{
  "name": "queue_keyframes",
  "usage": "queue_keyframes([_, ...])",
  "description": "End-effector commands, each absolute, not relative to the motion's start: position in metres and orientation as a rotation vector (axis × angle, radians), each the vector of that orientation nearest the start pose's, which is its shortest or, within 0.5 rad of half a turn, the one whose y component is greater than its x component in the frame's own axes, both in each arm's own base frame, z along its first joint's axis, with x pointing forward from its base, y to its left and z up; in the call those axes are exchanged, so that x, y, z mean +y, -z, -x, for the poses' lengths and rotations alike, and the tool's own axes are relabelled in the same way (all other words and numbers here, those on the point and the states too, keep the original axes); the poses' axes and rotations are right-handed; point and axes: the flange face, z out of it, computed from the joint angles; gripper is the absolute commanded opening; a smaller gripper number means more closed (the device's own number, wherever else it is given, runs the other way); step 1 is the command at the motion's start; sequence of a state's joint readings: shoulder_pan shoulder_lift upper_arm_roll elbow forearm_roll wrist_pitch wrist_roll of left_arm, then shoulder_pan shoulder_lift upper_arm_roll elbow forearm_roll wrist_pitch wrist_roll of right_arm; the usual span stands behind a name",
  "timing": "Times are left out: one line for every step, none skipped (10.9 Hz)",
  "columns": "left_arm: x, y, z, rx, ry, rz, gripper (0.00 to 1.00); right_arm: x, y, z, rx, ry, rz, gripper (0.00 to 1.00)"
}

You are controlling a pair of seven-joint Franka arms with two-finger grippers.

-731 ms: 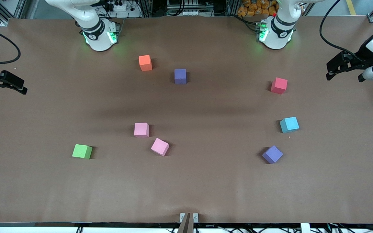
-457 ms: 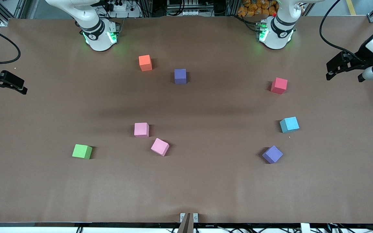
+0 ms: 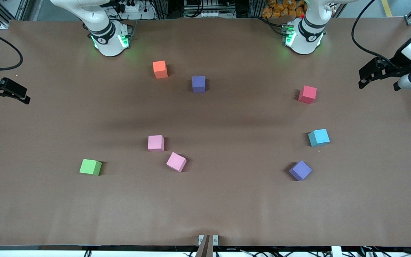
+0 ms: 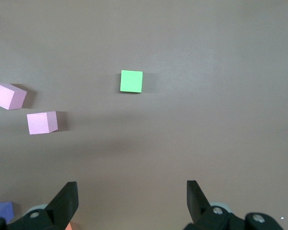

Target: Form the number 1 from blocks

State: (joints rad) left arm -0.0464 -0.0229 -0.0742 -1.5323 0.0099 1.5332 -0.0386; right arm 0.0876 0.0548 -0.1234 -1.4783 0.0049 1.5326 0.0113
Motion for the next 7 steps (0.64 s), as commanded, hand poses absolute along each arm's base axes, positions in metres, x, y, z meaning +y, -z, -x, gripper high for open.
queue_keyframes([-0.058,-0.63,-0.55,0.106,-0.035,3.137,1.0,-0.016,-0.639,-0.565,0.077,-0.004,3.146,1.0])
queue_keyframes([-0.057,-0.609,-0.565,0.02,-0.067,3.138,1.0,-0.016,-0.639,-0.565,0.077,-0.004,3.146,1.0])
queue_keyframes([-0.057,-0.579,-0.578,-0.049,-0.138,3.121,1.0,-0.016,-0.639,-0.564,0.077,-0.007,3.146,1.0])
queue_keyframes([-0.055,-0.556,-0.588,-0.067,-0.186,3.1,1.0,-0.015,-0.639,-0.564,0.077,-0.014,3.145,1.0])
queue_keyframes([-0.052,-0.543,-0.596,-0.078,-0.183,3.104,1.0,-0.008,-0.639,-0.564,0.065,-0.012,3.146,1.0])
queue_keyframes([-0.04,-0.524,-0.601,-0.108,-0.188,3.111,1.0,-0.008,-0.639,-0.563,0.07,-0.014,3.146,1.0])
queue_keyframes([-0.037,-0.501,-0.601,-0.111,-0.186,3.113,1.0,-0.008,-0.639,-0.564,0.07,-0.016,3.146,1.0])
